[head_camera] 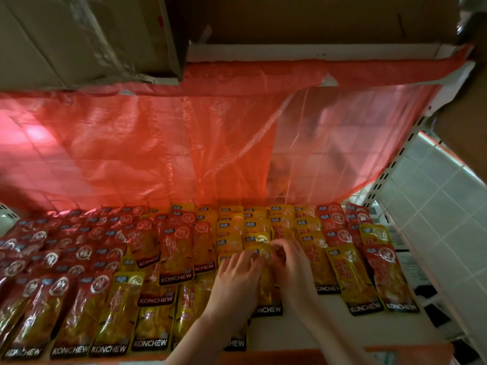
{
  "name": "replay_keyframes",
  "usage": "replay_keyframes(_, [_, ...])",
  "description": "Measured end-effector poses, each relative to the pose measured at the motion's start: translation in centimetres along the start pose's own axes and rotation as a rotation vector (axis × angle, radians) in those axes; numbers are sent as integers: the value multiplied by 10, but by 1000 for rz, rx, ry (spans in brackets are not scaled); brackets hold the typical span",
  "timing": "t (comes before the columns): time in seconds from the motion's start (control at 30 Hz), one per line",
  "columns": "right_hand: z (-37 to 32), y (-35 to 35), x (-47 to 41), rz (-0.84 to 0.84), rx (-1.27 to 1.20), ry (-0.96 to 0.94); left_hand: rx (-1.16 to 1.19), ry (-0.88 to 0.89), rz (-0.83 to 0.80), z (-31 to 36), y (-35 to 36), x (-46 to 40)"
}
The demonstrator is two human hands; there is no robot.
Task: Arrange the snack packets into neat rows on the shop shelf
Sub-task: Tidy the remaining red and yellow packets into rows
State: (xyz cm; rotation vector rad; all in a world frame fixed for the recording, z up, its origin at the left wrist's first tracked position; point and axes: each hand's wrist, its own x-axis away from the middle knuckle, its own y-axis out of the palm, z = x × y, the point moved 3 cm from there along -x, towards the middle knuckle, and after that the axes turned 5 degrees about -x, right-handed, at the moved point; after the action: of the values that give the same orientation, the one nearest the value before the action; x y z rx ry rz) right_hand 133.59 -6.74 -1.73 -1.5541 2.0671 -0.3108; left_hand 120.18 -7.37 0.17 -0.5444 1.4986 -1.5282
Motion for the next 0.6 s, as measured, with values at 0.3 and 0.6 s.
replay_keyframes(0.3, [6,-7,-2,32,226,-53,-143,17,-1,7,9,8])
replay_keyframes(0.6, [16,-32,-32,24,485,-122,-188,19,54,5,12,1])
